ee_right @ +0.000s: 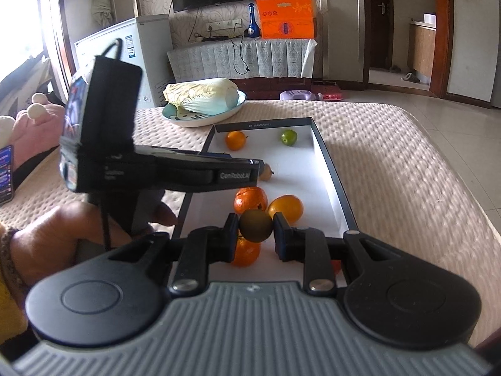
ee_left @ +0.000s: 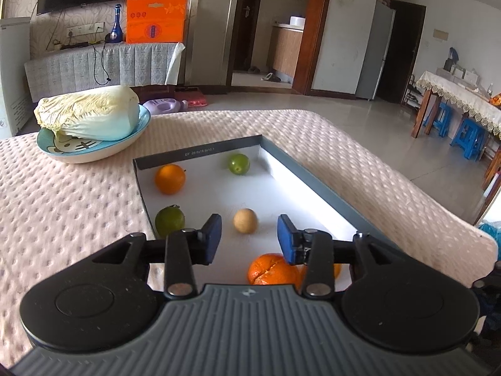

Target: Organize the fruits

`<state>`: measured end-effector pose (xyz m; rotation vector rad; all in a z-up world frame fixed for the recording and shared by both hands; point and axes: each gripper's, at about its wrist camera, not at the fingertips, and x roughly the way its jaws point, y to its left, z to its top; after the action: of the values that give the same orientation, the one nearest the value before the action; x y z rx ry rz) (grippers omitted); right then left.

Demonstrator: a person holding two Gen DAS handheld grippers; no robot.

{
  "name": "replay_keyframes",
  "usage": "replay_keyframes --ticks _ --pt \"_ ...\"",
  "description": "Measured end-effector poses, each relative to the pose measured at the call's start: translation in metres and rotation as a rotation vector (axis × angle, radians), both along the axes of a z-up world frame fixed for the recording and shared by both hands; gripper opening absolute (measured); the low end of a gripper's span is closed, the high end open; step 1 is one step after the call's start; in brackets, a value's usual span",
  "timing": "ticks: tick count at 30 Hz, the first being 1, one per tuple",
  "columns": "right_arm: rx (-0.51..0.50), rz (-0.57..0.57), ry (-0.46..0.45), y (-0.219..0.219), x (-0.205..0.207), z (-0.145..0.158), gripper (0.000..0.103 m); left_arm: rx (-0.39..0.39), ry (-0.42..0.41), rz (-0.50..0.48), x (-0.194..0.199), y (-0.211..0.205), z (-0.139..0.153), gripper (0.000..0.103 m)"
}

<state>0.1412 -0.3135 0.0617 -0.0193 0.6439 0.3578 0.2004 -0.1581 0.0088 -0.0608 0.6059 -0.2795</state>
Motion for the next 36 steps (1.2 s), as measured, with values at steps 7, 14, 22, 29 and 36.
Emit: replay_keyframes --ticks 7,14,22,29,36 --pt "-0.002 -0.045 0.018 -0.005 0.011 -0.007 0.027 -0.01 -0.032 -0.004 -0.012 0.003 0.01 0.046" --pt "0.02 -0.091 0.047 -0.009 0.025 -0.013 0.027 -0.015 -0.059 0.014 -0.03 0.011 0.023 0.046" --pt "0.051 -0.118 0.062 -0.007 0.034 -0.018 0.027 0.002 -0.063 0.039 -0.061 0.024 0.032 0.047" --pt "0.053 -0.129 0.078 -0.002 0.041 -0.023 0.027 0.003 -0.066 0.08 -0.087 0.04 0.041 0.047" --pt "0.057 -0.145 0.082 0.004 0.045 -0.025 0.027 0.017 -0.058 0.084 -0.118 0.05 0.046 0.049"
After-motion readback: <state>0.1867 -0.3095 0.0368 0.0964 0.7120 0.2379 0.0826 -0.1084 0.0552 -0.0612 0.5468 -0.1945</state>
